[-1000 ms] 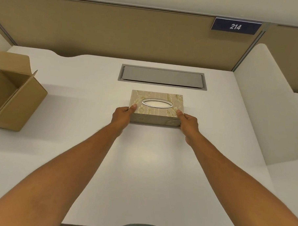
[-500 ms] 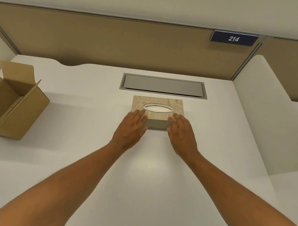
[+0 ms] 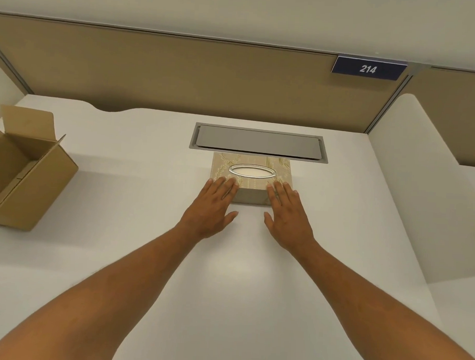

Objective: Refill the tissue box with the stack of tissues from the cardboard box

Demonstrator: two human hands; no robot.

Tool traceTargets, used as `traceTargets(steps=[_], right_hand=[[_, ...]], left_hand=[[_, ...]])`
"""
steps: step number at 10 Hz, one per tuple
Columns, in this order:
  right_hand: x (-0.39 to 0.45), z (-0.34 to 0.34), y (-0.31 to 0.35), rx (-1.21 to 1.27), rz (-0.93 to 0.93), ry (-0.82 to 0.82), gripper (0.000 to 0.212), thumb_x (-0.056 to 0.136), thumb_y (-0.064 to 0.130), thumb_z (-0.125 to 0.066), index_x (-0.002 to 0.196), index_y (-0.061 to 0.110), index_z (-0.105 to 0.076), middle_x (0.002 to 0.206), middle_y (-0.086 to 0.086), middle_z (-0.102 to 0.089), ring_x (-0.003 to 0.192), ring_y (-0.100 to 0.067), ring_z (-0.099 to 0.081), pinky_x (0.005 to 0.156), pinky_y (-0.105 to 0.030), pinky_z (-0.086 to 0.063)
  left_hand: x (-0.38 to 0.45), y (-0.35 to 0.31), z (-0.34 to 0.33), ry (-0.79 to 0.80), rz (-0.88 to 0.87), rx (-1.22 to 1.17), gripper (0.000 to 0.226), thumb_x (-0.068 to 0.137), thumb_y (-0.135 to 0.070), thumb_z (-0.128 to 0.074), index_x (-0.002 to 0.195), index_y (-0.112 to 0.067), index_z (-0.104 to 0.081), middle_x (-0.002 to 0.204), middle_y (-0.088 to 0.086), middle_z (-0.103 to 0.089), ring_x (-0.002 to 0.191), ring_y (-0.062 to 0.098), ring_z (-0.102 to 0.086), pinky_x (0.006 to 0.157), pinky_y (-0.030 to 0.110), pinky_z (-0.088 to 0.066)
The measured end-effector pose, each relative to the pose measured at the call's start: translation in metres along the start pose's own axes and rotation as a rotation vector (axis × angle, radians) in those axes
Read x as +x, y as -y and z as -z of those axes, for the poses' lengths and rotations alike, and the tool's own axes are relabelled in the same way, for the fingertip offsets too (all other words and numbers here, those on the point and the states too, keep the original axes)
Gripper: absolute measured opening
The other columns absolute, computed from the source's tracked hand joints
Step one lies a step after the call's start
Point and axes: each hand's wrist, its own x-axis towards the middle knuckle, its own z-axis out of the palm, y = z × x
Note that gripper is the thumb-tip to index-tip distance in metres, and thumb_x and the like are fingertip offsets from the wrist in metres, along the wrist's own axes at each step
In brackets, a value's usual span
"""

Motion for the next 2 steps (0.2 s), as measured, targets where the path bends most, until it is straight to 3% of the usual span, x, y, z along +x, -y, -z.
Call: traceTargets(steps=[1,2], right_hand=[[-0.002,0.009,0.004,0.002,-0.014,0.040,0.077,0.107,0.043,-0.049,0.170,0.015,-0.017,0.179,-0.009,-0.015,0.166,-0.032,-0.010,0.133,-0.054,-0.010],[-0.002,0.021,0.007,-0.011,0.013,-0.031,0.077,0.108,0.047,-0.046,0.170,0.014,-0.013,0.180,-0.007,-0.009,0.166,-0.032,-0.007,0.132,-0.058,-0.009]], left_hand=[[-0.005,0.000,0.012,-0.024,-0.024,0.061,0.080,0.111,-0.055,-0.041,0.175,-0.014,-0.016,0.184,0.009,-0.015,0.171,0.035,-0.010,0.138,0.055,-0.010],[-0.009,0.006,0.026,-0.127,-0.056,0.157,0.082,0.109,-0.060,-0.037,0.175,-0.016,-0.017,0.184,0.009,-0.014,0.170,0.037,-0.009,0.135,0.063,-0.014]])
